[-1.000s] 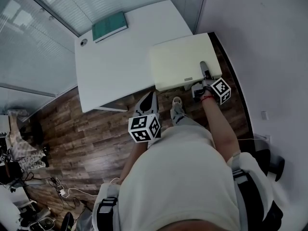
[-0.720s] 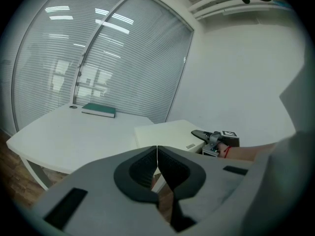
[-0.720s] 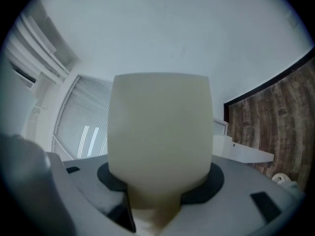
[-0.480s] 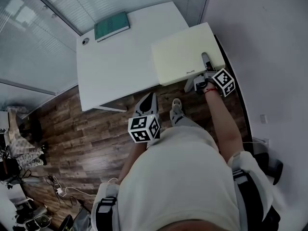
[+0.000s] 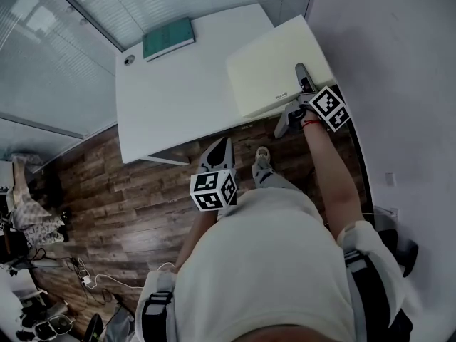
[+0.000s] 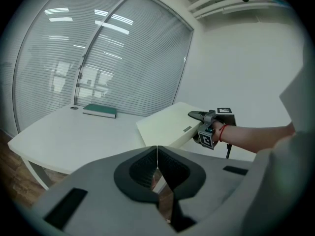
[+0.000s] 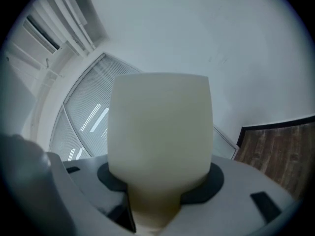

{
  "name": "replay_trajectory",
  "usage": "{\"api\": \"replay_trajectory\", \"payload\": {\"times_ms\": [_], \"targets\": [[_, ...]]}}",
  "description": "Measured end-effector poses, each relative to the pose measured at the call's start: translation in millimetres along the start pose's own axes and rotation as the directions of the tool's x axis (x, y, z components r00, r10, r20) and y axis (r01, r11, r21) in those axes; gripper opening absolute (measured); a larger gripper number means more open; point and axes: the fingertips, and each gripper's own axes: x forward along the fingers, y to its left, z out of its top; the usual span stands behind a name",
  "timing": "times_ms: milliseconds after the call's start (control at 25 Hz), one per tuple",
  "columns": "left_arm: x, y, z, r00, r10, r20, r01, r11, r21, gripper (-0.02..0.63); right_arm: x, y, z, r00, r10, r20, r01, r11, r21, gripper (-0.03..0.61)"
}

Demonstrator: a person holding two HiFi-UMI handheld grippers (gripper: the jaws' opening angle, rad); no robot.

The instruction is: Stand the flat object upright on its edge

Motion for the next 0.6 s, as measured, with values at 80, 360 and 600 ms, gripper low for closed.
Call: {"api": "replay_trajectory", "payload": {"times_ms": [80,360,600], "targets": [[-1.2,-0.7,-0.8,1.000,0.003,0.003,-0.003,1.000,-0.001,0.023,2.4,6.6,2.1,1.000,0.002,-0.004,-0.002,0.999,-0.044,0.261],[-1.1,2.5,1.2,1.000,0.011,0.007,-0.011,1.000,-0.007,0.023,19.2,34.3,7.6,1.000,0.011,-0.023,-0.016,0.977,-0.211,0.261],[-1.8,3.1,-1.0,1.000,0.016,0.008,-0.016,1.000,-0.010,0.023,30.2,53.2,7.0,0.999,0.015,-0.044,-0.031,0.925,-0.378,0.261]]}}
